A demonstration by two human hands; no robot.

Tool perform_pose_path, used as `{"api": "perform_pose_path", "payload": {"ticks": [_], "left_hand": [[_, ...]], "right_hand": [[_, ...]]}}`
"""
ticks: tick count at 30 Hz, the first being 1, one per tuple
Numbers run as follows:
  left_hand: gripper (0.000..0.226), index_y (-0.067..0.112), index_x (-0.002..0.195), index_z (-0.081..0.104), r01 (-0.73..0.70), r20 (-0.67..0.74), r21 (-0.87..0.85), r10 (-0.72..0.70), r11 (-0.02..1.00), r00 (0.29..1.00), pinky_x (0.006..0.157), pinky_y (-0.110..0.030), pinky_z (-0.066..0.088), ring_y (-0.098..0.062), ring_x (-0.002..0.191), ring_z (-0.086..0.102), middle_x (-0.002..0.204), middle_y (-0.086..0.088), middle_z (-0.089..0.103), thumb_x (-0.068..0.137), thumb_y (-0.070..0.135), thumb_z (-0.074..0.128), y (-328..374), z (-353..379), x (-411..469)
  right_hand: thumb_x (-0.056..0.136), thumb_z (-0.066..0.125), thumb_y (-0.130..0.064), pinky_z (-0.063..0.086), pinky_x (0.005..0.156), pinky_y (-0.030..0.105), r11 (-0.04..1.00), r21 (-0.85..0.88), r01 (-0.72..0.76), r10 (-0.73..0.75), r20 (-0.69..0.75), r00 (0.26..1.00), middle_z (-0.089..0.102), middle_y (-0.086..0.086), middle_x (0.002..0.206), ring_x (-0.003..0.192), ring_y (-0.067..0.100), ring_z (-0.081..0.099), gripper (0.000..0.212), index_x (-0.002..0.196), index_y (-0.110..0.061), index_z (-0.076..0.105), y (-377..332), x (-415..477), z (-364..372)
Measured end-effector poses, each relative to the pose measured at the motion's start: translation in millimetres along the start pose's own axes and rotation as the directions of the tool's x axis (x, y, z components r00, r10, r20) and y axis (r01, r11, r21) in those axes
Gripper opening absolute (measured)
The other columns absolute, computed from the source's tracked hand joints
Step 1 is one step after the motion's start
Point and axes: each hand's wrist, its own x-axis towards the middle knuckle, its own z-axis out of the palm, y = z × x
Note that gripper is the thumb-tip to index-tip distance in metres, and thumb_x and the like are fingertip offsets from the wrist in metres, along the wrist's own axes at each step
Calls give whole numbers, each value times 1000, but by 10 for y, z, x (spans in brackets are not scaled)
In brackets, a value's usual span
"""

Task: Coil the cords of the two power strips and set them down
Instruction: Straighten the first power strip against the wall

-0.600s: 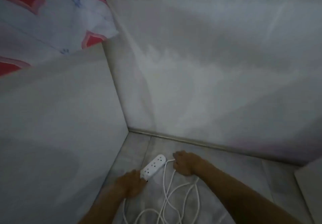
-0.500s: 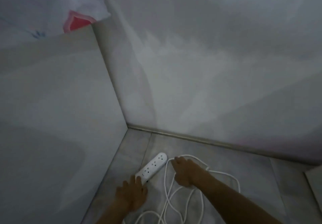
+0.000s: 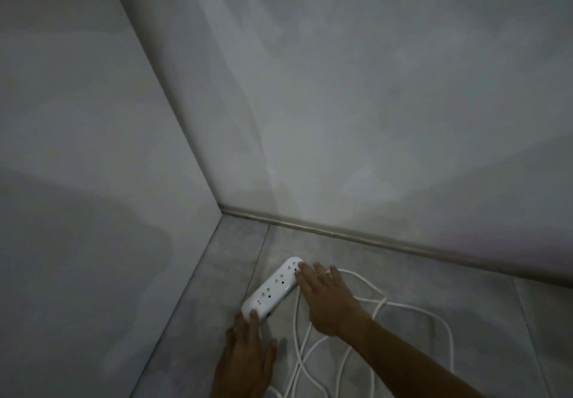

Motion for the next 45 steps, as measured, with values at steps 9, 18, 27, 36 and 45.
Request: {"api": "perform_pose_path", "payload": {"ticks": [9, 18, 27, 36, 45], "left_hand": [[102, 19, 157, -2, -204, 76, -42, 206, 978, 976, 114, -47, 31, -38, 149, 10, 164, -11, -5, 78, 83, 2, 544, -450, 295], [109, 8, 155, 8, -393, 97, 135, 383, 909, 919, 119, -49, 14, -43, 147, 9, 163, -18, 0, 74, 80, -1, 842, -581, 993], [71, 29, 156, -2, -345, 83, 441, 345, 829, 935, 114, -65, 8, -38, 149, -3, 165, -5, -3, 99, 55, 30, 1007, -988, 1395], [75, 33, 155, -10, -227, 117, 498, 194, 837, 974, 113, -57, 20, -45, 146, 14, 165, -10, 3, 98, 59, 32, 1289, -1170, 1524], [78, 7, 148, 31, -468, 0, 466, 529, 751, 849, 107, -54, 36, -42, 136, 37, 152, -20, 34, 87, 55, 45, 728, -1034, 1287]], "right_hand": [[95, 42, -25, 1, 114, 65, 981, 10, -192, 188, 159, 969, -14, 2, 165, 149, 41, -1, 77, 157, -19, -4, 585, -383, -53], [88, 52, -38, 31, 111, 52, 930, 127, -344, 314, 210, 926, -9, 3, 165, 138, 39, 30, 92, 157, -23, -6, 806, -512, -2], [92, 50, -35, 40, 101, 48, 905, 70, -420, 401, 194, 896, -8, 9, 164, 126, 40, 42, 87, 157, -17, -6, 891, -178, -37], [86, 52, -30, 46, 90, 52, 886, 62, -459, 451, 115, 885, 32, 16, 144, 109, 38, 56, 79, 149, -3, 13, 885, 106, -72], [92, 46, -30, 42, 94, 49, 890, -2, -456, 455, 67, 888, 12, 16, 155, 118, 37, 44, 83, 154, -3, -1, 847, 41, 69]]}}
